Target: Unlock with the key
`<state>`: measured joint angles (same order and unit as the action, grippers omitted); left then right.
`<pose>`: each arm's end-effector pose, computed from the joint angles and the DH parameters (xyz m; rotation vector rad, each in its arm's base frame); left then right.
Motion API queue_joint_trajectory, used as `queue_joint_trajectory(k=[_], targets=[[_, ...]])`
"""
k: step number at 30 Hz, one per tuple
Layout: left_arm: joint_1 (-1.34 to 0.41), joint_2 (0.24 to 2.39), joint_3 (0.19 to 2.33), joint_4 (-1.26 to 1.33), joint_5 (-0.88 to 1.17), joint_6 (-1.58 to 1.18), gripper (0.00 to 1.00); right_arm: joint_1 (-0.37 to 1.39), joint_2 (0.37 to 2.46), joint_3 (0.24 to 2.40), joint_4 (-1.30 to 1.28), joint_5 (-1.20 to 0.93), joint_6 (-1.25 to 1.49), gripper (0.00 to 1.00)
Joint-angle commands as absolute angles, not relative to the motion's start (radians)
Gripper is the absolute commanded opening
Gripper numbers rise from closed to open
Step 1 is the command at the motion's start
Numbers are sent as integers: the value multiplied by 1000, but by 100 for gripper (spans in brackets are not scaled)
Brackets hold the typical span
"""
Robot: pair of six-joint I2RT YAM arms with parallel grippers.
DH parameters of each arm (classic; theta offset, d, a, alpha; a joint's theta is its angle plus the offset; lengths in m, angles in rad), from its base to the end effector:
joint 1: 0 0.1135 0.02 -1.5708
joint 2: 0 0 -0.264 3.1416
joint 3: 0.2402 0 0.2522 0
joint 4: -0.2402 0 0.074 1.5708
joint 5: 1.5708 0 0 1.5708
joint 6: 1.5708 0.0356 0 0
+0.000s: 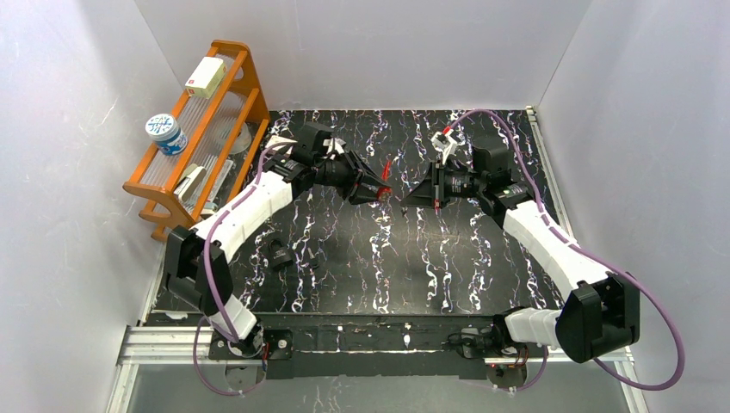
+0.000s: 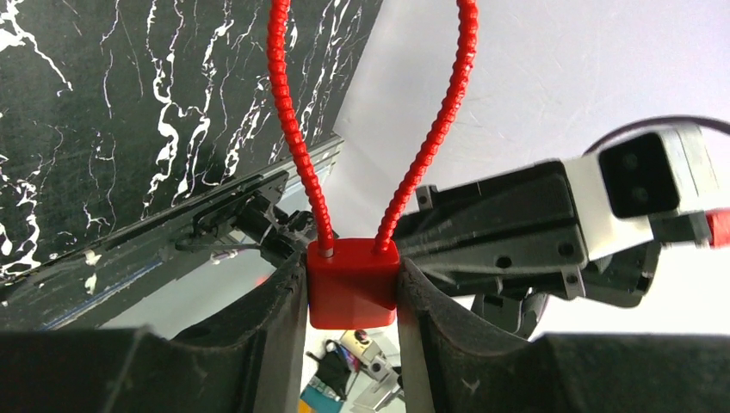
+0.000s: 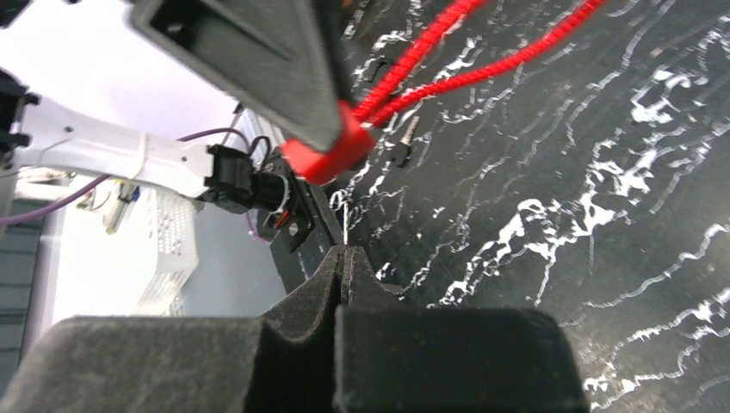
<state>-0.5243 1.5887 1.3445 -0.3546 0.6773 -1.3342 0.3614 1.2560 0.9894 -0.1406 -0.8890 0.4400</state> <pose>0.3013 -0.2000 0.3191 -0.5738 2.5544 -1.6319 0.2511 0.1245 0.3197 -0.5436 2.0087 1.3803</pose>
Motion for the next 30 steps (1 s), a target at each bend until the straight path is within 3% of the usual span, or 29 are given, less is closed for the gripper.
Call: queue_joint_trajectory(k=[1,8,20,30], targets=[[-518,1510,1331,-328,688,-1253,0,364,1254,1027,-191,-743,410,1],[-521,1425,1302,-248,504,-841,0,362,1289,1061,-237,-533,482,1],[-582,1227,794,512,474,-358,0,333,1360,1054,-105,-558,585,1],[-766,1412,645,784,330,-45,0,325,1399,998,-98,-571,569,1]])
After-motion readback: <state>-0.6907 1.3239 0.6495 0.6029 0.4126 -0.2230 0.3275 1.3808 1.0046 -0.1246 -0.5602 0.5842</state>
